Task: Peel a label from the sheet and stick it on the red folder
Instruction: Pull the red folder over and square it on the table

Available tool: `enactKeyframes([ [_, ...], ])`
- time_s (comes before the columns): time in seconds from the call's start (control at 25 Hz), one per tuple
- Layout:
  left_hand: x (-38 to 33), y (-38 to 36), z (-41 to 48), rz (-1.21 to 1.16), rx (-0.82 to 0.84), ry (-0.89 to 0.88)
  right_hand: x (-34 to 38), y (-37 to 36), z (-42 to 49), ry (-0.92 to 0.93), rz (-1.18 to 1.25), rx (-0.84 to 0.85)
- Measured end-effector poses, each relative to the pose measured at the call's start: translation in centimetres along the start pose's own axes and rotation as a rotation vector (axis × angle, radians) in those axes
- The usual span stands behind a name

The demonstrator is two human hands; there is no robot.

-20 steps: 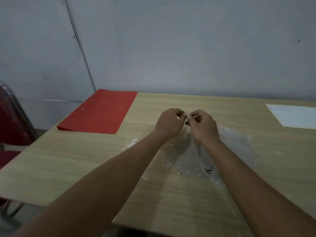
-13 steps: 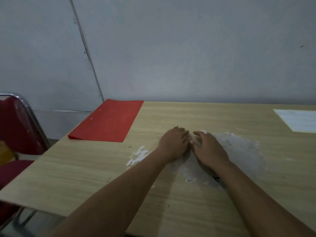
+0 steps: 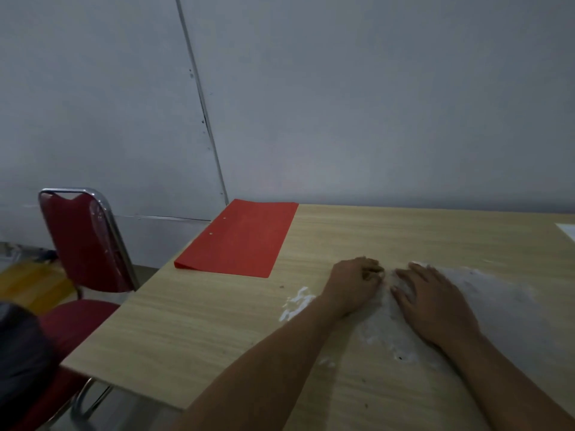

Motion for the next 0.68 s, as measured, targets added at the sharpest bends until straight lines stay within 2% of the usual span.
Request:
enactKeyframes([
  [0.16,1.9,2.5,-0.5,-0.24,-0.13,0.148,0.1,0.3,-0.2,0.07,0.026,-0.1],
  [0.28,4.2,4.6,-0.7,-0.246,-0.185,0.163,1.8,0.8,0.4,0.025,-0.202,-0.084],
  [0.36,6.7,6.7,-0.6,-0.187,-0.244,0.186,4.1,0.5,2.0,-0.016,-0.199,-0.049],
  [0.4,8.3,7.9,-0.6,-0.149,-0.28,0.207,5.4,-0.1,2.9,-0.039,-0.102,-0.034],
  [0.56,14.6,13.1,-1.1,0.068,-0.431,0.37,10.9,-3.4,6.3,-0.162,0.538,-0.056],
  [0.68,19.1,16.8,-1.9,0.219,-0.492,0.58,14.6,-5.8,8.7,-0.227,0.757,-0.026],
])
Point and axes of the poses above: each hand's wrist, its own z-axis towards the middle knuckle, its own y-axis out of the back of the hand, x = y × z, the point moved 2 cm from there along z, towards the middle knuckle, and after that the axes turned 12 degrees about z, right-handed, at the moved point
